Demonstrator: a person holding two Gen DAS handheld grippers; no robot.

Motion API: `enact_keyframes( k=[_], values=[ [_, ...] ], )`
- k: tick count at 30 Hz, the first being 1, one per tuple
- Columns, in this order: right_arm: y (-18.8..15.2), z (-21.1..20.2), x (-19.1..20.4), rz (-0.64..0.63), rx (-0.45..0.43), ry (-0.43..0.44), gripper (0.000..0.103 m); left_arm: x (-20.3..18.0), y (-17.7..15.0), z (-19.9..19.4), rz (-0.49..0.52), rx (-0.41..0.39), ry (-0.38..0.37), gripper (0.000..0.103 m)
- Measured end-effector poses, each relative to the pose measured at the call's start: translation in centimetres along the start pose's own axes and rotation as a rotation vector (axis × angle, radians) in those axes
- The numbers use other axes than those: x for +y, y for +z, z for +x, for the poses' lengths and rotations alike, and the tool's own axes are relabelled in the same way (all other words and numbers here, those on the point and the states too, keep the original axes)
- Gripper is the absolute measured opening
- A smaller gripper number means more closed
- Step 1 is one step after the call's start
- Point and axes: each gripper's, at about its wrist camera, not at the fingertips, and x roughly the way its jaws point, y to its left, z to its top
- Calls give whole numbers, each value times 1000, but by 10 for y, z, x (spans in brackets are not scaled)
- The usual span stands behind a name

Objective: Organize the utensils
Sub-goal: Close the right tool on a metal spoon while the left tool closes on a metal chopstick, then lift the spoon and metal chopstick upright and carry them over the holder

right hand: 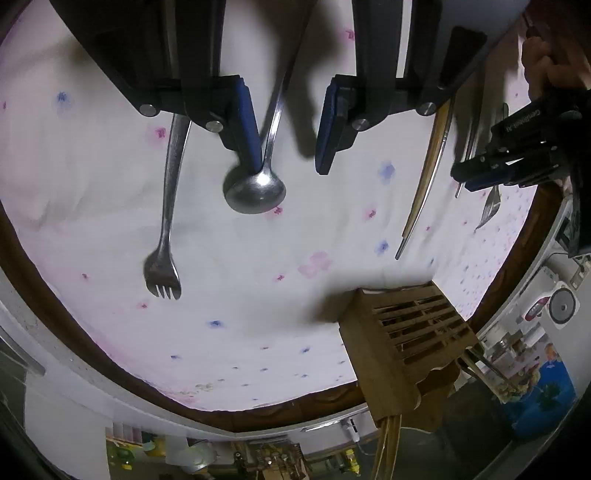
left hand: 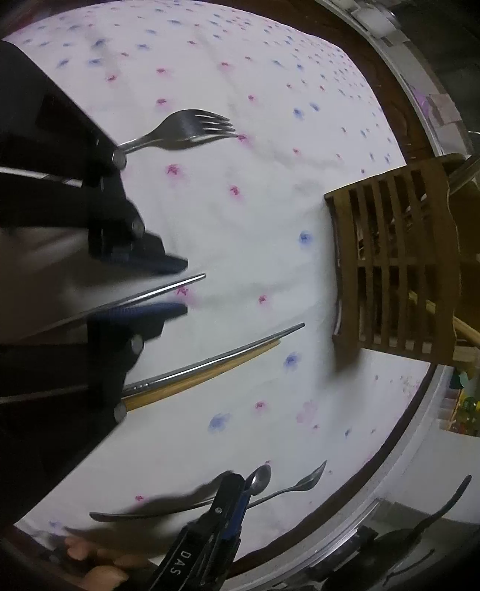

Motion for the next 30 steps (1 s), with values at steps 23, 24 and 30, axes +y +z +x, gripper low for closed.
enact_keyframes(
  k=[23,24,30],
  values=[
    [5,-40,19,-43,-88,68,4,28,-14,-64,-93,-128,-130,3],
    [5,-43,20,-46,-96,71,4,29,-15,-69,-98,-138,-139,3],
    [8,-63,34,-72,-139,90,2,33,-15,-98,-116,-203,-155,3]
  ],
)
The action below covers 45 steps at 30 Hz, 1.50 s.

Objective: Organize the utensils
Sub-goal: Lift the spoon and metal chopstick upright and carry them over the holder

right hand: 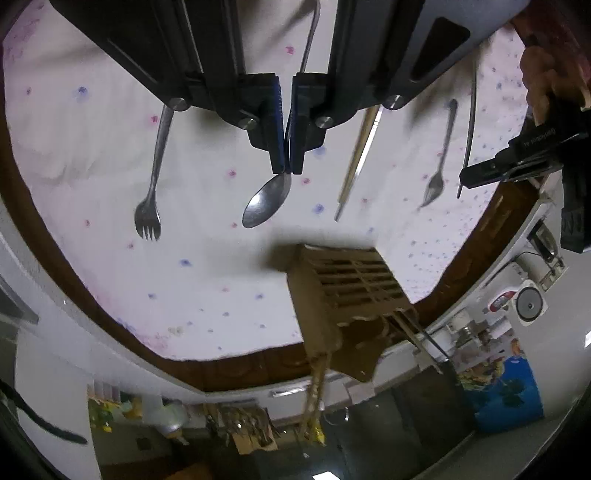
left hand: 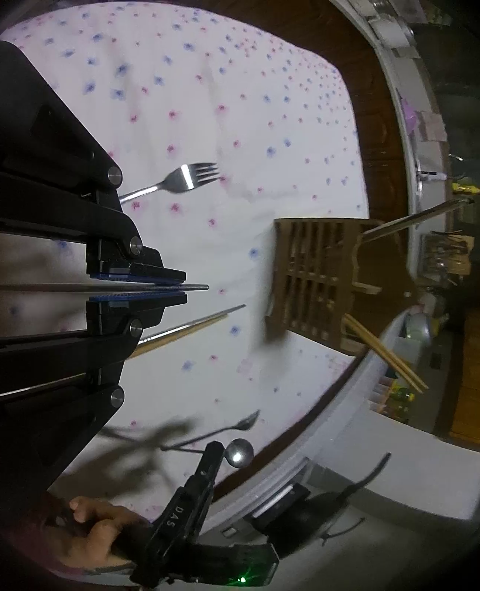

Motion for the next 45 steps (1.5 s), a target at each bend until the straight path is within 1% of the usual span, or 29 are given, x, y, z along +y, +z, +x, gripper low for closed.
enact_keyframes(
  k=[6,15,21,29,45],
  values=[
    [6,-18,15,-28,-46,13,2,-2,4,-27,3,-64,-3,3],
    [12,-37,32,-65,-104,21,2,1,5,-56,-13,-145,-28,3],
    [16,-45,39,-81,-131,22,2,3,4,-67,-25,-176,-34,3],
    [21,-54,45,-95,-166,31,2,8,5,-84,-49,-253,-46,3],
    [30,-59,51,-105,-200,40,2,15,15,-97,-68,-333,-27,3]
  ],
)
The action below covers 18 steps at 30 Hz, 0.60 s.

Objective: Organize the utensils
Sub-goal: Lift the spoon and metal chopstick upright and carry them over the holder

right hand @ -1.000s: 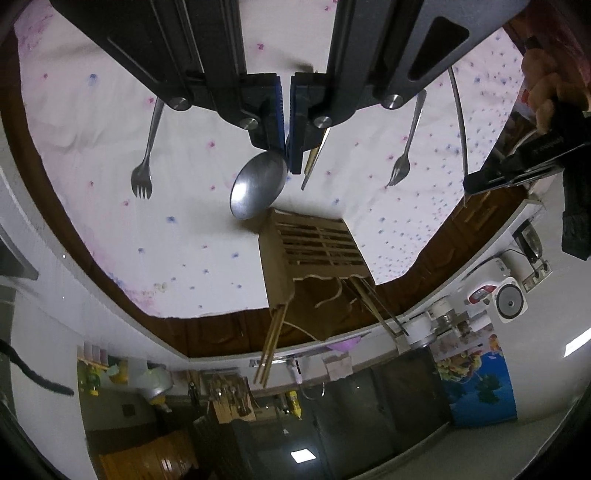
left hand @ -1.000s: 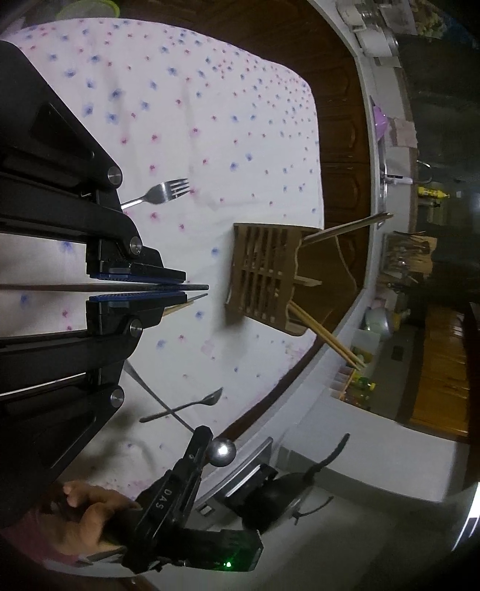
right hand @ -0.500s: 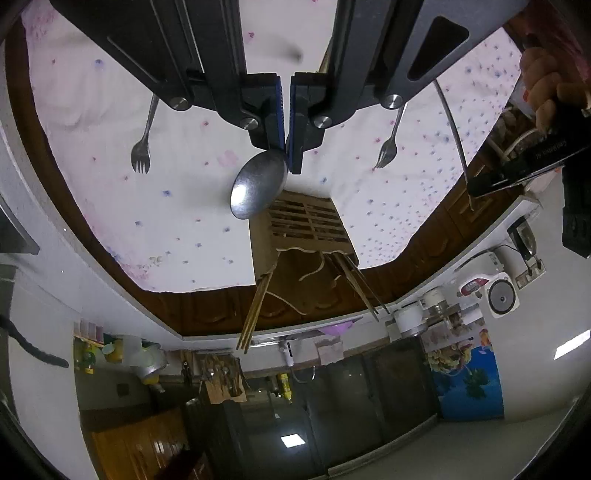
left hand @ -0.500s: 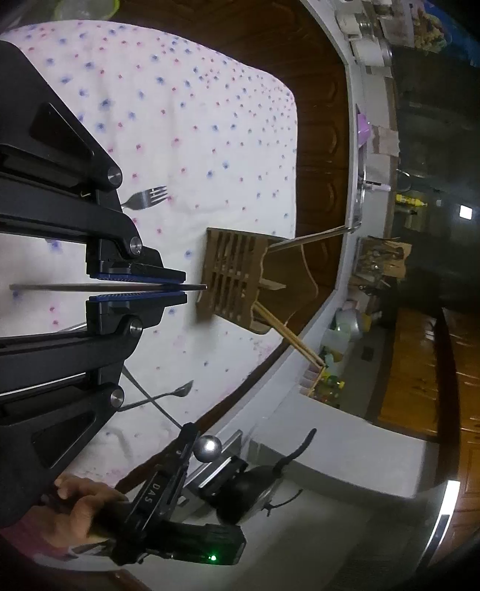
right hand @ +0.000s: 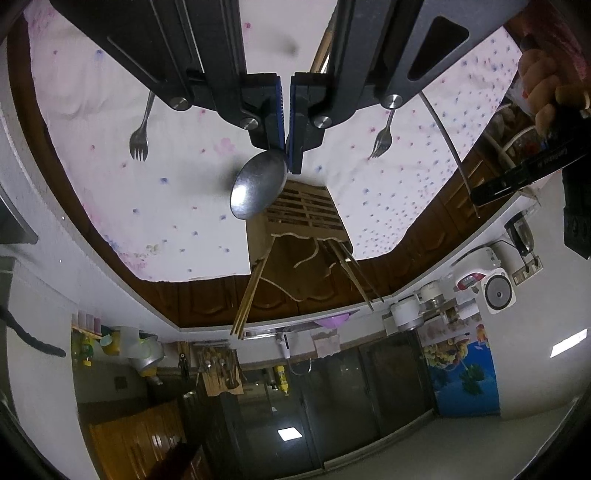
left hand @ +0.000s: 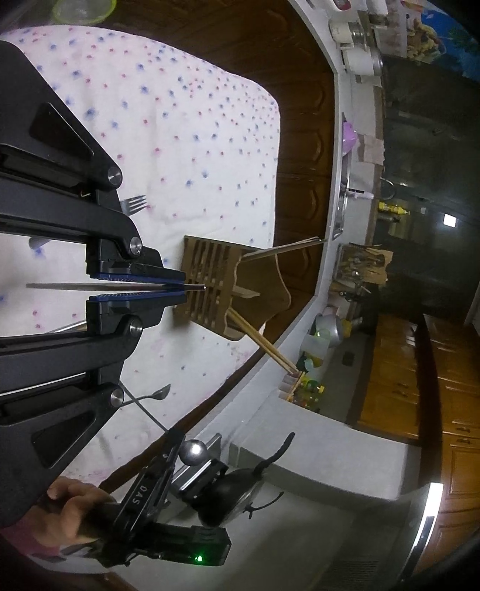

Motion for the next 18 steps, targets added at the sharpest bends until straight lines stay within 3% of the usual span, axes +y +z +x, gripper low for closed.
enact_keyframes(
  k=[18],
  values=[
    [31,2,-5,-6,-67,-7,2,-5,42,-4,23,-131,19,3]
  ],
)
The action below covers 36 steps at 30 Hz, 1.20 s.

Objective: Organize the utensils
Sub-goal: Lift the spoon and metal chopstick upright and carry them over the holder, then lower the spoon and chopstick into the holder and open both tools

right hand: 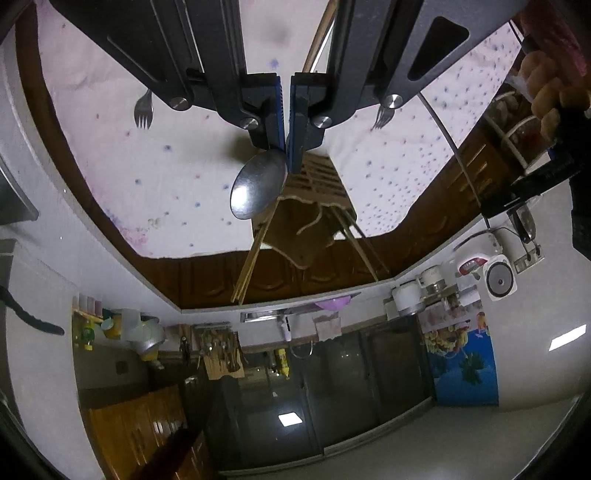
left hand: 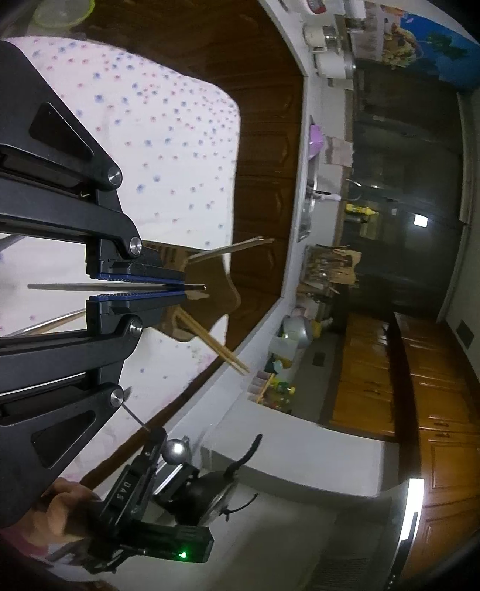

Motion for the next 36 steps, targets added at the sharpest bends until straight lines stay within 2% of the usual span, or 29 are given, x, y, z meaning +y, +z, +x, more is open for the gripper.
enact_keyframes(
  k=[9,22,29,36],
  values=[
    [38,13,-2,-8,-78,-12,2,3,42,10,1,-109,6,3],
    [86,46,-3,-43,-164,-59,2,15,98,49,-58,-269,47,3],
    [97,71,-3,-58,-168,-74,2,14,102,79,-35,-314,96,3],
    [86,98,-5,-81,-138,-97,2,15,83,114,-29,-294,140,3]
  ],
)
